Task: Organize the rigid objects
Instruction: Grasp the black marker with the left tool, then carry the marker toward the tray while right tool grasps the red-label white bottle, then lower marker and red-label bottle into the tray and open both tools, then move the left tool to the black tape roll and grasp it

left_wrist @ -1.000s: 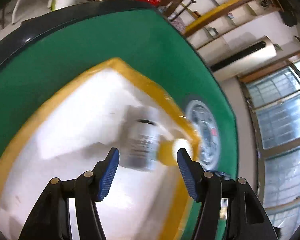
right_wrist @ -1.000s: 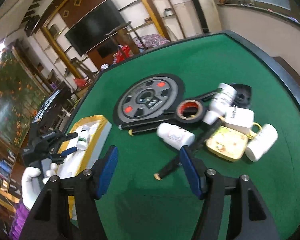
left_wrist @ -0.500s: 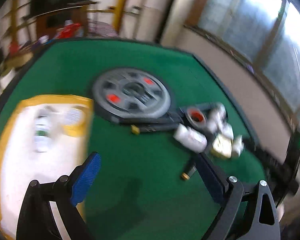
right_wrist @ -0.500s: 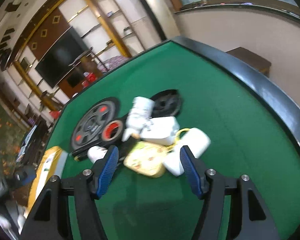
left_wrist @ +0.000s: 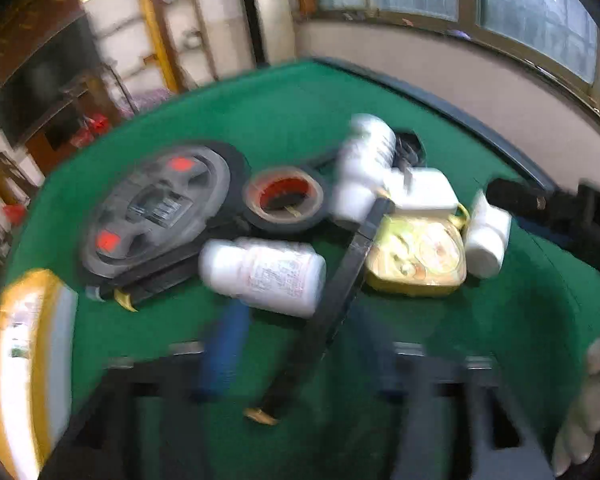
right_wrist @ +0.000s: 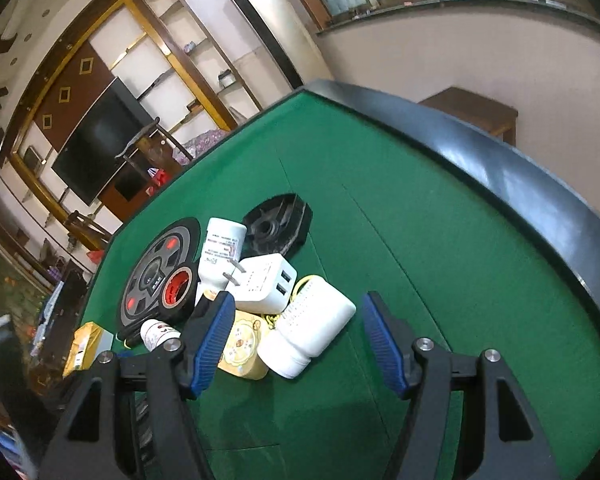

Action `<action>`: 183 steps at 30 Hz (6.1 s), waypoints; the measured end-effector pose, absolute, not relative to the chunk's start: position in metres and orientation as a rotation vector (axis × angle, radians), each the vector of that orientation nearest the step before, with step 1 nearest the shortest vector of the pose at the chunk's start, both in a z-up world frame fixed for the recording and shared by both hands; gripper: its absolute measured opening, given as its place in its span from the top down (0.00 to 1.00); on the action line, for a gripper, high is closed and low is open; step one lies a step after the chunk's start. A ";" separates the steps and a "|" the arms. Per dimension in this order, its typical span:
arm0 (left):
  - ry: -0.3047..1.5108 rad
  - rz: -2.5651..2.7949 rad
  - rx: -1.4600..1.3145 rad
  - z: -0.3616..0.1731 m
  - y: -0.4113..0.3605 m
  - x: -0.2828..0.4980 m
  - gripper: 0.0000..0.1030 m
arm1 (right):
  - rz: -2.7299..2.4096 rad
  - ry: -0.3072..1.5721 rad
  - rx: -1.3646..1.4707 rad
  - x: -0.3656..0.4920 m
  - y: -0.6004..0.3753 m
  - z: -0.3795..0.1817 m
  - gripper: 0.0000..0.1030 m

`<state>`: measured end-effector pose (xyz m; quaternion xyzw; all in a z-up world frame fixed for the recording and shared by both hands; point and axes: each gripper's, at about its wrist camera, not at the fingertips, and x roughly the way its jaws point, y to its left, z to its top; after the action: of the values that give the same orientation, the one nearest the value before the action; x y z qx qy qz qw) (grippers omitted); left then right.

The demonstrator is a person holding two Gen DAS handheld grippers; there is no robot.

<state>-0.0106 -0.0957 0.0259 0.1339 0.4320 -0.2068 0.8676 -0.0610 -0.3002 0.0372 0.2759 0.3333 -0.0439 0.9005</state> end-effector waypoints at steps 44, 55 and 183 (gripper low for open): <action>0.748 -0.399 -0.424 0.098 0.187 -0.110 0.86 | 0.225 1.061 0.053 0.032 -0.121 0.057 0.37; 0.763 -0.302 -0.483 0.079 0.226 -0.107 0.86 | 0.142 1.090 -0.064 0.039 -0.111 0.042 0.57; 0.984 -0.527 -0.273 0.055 0.023 -0.072 0.22 | -0.122 0.729 0.427 -0.015 -0.316 0.069 0.21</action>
<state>-0.0716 0.0234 0.0552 -0.1291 0.4654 -0.2493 0.8394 -0.0149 -0.3155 0.0685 0.2069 0.3533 -0.0590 0.9104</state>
